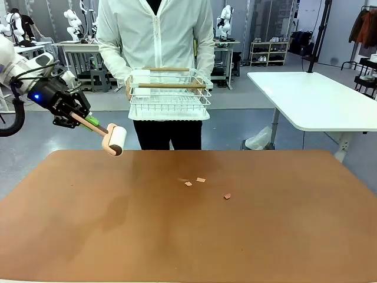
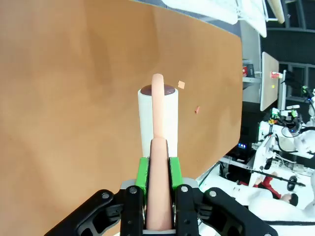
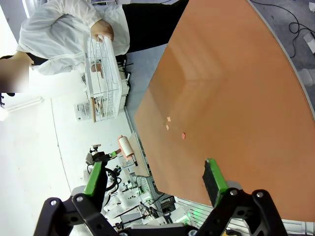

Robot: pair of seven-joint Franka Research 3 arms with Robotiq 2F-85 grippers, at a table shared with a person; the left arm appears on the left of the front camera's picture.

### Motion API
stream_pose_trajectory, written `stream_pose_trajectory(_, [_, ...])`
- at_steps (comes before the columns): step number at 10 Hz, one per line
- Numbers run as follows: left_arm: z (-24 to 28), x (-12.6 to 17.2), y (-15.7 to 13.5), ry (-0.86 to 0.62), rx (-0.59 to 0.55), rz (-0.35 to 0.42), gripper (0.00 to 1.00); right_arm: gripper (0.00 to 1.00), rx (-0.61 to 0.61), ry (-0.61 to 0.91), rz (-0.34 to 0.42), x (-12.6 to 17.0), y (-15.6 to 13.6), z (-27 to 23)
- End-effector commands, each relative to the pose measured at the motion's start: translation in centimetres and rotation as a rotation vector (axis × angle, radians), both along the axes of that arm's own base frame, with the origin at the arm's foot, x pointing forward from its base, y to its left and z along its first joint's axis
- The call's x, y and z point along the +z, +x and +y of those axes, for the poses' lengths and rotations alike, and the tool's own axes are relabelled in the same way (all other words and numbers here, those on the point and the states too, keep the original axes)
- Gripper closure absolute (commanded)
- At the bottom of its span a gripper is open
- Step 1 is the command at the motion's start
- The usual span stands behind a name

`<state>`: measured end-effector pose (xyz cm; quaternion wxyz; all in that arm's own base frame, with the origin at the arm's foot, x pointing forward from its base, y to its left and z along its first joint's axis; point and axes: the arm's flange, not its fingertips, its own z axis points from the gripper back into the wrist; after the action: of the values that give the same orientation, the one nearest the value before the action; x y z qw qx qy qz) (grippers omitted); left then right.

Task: Clean the table.
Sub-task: Clean the table with the Lint Roller when the human lifts the Dish drying rack.

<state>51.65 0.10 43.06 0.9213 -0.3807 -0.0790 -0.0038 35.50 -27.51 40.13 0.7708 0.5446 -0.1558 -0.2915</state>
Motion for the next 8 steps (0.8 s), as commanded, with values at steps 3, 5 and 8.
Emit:
stream_pose_trajectory(3, [-0.3, 0.1, -0.2, 0.054, -0.036, 0.000, 0.79, 0.00, -0.006, 0.018, 0.005, 0.5, -0.2, 0.2])
stream_pose_trajectory(5, [-0.4, -0.2, -0.1, 0.040, -0.034, 0.003, 0.79, 0.00, -0.006, 0.018, 0.005, 0.5, -0.2, 0.2])
stream_pose_trajectory(8, [-4.3, -3.4, 1.5, 0.004, -0.037, -0.032, 0.79, 0.00, -0.006, 0.018, 0.005, 0.5, -0.2, 0.2])
